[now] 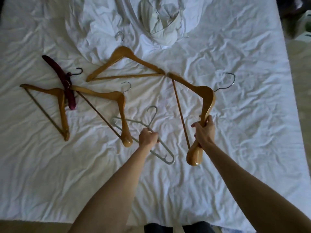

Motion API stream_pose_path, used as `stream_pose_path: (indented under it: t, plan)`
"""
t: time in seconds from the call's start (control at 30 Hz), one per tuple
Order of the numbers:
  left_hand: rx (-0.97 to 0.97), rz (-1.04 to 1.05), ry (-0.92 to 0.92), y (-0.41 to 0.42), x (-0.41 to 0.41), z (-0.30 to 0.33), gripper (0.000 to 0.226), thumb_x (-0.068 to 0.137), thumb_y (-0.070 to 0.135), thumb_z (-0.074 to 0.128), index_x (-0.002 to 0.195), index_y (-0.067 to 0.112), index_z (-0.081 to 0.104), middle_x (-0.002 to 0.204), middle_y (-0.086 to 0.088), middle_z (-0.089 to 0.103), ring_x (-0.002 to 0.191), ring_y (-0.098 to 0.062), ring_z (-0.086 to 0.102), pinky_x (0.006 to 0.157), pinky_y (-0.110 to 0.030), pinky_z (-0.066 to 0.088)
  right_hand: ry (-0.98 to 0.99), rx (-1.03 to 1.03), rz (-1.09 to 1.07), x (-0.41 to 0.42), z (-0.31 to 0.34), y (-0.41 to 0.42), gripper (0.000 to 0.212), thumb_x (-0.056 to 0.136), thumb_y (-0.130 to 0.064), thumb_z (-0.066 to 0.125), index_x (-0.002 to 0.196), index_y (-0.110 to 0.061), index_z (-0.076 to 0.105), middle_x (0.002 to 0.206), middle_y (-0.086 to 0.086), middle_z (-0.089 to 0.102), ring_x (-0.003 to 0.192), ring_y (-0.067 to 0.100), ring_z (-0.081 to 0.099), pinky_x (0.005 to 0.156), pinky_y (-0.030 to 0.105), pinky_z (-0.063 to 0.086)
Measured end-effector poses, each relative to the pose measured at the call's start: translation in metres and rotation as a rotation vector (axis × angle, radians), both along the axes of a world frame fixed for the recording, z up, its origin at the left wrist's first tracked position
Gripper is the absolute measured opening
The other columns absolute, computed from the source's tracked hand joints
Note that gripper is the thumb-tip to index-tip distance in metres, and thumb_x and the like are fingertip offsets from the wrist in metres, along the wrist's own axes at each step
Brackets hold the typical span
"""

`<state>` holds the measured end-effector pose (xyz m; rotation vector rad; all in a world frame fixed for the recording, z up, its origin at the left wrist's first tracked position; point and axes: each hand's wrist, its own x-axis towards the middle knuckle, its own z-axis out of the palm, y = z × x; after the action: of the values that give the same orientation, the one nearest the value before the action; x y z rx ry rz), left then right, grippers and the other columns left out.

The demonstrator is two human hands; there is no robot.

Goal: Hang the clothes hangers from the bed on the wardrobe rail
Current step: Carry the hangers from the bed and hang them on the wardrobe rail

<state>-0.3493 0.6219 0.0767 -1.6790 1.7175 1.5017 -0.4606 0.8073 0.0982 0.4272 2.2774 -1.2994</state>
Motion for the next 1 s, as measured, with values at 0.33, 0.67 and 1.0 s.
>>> stream_pose_path:
  t: [0.33, 0.67, 1.0]
  plan:
    - [-0.151, -0.134, 0.299, 0.049, 0.023, 0.131, 0.025, 0.103, 0.034, 0.053, 0.103, 0.009, 0.057, 0.067, -0.009, 0.068, 0.041, -0.007, 0.061, 0.039, -0.016, 0.045, 0.163, 0.031, 0.215, 0.083, 0.128, 0.043, 0.007, 0.088, -0.006, 0.059, 0.088, -0.008, 0.052, 0.063, 0.002, 0.050, 0.044, 0.011, 0.049, 0.039, 0.026, 0.046]
    - [-0.284, -0.121, 0.460, 0.086, 0.073, 0.248, 0.034, 0.093, 0.041, 0.061, 0.072, 0.015, 0.065, 0.062, -0.005, 0.067, 0.059, -0.027, 0.067, 0.062, -0.046, 0.058, 0.284, -0.083, 0.382, 0.119, 0.248, 0.066, 0.025, 0.070, -0.036, 0.063, 0.066, -0.015, 0.051, 0.058, 0.003, 0.052, 0.049, 0.014, 0.048, 0.052, 0.042, 0.046]
    - [-0.431, 0.339, 0.552, 0.071, 0.203, 0.333, 0.038, 0.094, 0.023, 0.065, 0.072, -0.007, 0.067, 0.052, -0.009, 0.058, 0.045, -0.014, 0.051, 0.057, -0.028, 0.043, 0.343, -0.248, 0.893, 0.165, 0.322, -0.008, 0.036, 0.080, -0.034, 0.076, 0.059, -0.016, 0.054, 0.051, -0.004, 0.050, 0.045, 0.004, 0.046, 0.050, 0.026, 0.038]
